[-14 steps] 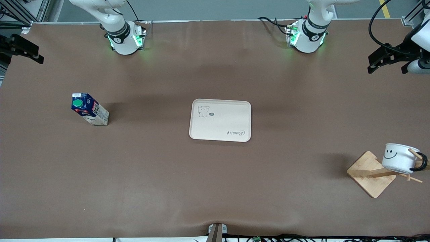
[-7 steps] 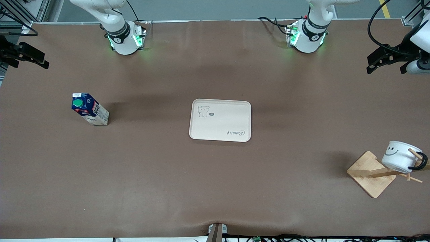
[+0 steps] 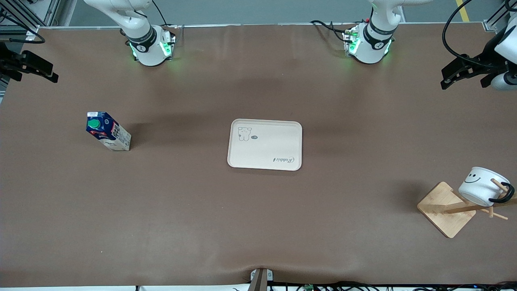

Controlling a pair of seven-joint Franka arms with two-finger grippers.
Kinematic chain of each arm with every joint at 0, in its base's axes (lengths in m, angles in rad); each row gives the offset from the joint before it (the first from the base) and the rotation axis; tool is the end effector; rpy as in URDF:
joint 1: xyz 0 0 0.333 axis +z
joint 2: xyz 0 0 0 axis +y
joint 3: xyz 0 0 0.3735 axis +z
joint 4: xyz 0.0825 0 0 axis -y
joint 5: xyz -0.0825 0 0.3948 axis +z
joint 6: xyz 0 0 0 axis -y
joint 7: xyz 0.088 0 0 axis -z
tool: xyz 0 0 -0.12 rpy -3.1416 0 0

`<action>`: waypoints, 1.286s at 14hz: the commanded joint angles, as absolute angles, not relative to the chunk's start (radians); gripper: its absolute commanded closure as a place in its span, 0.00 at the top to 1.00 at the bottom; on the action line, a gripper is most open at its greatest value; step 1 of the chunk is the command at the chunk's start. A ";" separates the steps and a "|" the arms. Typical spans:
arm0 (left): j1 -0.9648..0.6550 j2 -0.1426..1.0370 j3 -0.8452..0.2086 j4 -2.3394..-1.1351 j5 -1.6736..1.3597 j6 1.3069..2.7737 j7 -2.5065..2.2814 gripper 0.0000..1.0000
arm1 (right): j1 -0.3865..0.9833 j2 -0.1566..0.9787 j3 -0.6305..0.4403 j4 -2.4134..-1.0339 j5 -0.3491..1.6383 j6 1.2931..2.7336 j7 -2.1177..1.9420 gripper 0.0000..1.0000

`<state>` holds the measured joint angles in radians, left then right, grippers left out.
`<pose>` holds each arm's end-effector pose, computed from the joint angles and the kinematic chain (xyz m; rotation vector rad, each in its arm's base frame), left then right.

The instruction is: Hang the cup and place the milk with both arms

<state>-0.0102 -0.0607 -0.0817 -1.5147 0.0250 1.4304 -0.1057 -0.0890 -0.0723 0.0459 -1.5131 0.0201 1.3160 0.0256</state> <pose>0.5253 -0.0469 0.7167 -3.1094 -0.0268 0.0323 0.5082 -0.0179 0.7144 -3.1164 0.1016 0.1947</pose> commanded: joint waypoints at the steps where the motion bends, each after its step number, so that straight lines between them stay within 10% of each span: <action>1: -0.017 -0.054 -0.075 -1.496 0.023 1.420 -0.117 1.00 | -0.098 -0.104 0.052 -1.545 0.037 1.338 0.032 1.00; 18: -0.020 -0.044 -0.075 -1.479 0.020 1.405 -0.123 1.00 | -0.098 -0.101 0.052 -1.545 0.038 1.329 0.032 1.00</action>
<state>-0.0101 -0.0527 -0.0806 -1.5017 0.0250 1.4275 -0.1061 -0.0890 -0.0723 0.0460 -1.5148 0.0213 1.3326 0.0256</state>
